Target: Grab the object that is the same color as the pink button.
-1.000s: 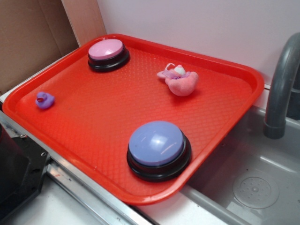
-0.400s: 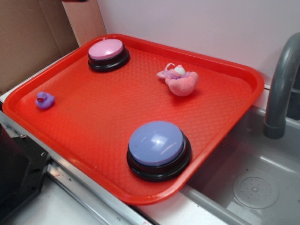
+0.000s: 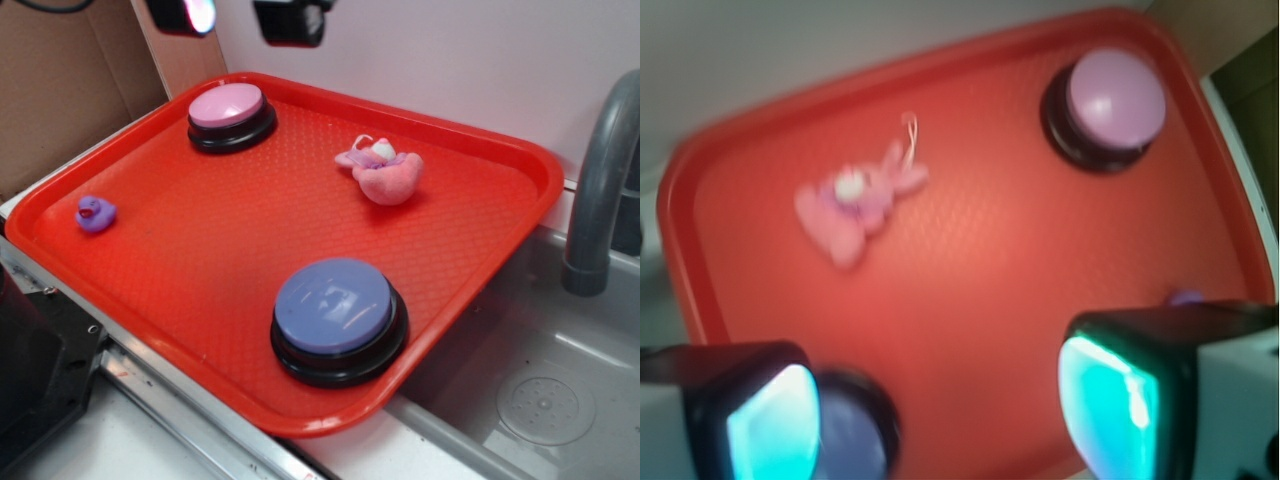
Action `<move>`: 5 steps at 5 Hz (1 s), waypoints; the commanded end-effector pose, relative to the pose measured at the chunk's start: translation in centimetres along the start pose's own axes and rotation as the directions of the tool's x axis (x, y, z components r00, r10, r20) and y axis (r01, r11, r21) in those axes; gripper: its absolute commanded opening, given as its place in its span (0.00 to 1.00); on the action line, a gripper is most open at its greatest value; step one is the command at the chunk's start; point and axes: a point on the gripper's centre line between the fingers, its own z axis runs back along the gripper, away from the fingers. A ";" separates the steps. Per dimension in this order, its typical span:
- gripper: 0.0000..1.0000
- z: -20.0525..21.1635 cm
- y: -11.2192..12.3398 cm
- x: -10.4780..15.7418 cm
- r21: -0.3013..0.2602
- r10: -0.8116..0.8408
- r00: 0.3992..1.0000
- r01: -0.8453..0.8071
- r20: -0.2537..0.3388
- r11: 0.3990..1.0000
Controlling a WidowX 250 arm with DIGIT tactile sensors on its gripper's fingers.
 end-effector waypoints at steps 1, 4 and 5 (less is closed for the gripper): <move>1.00 -1.9 -1.1 4.1 0.060 0.266 0.960 -0.272 0.090 0.960; 1.00 -8.7 -2.1 5.9 0.054 0.419 0.905 -0.423 0.078 0.904; 1.00 -10.6 -2.7 5.8 0.009 0.409 0.912 -0.409 0.032 0.912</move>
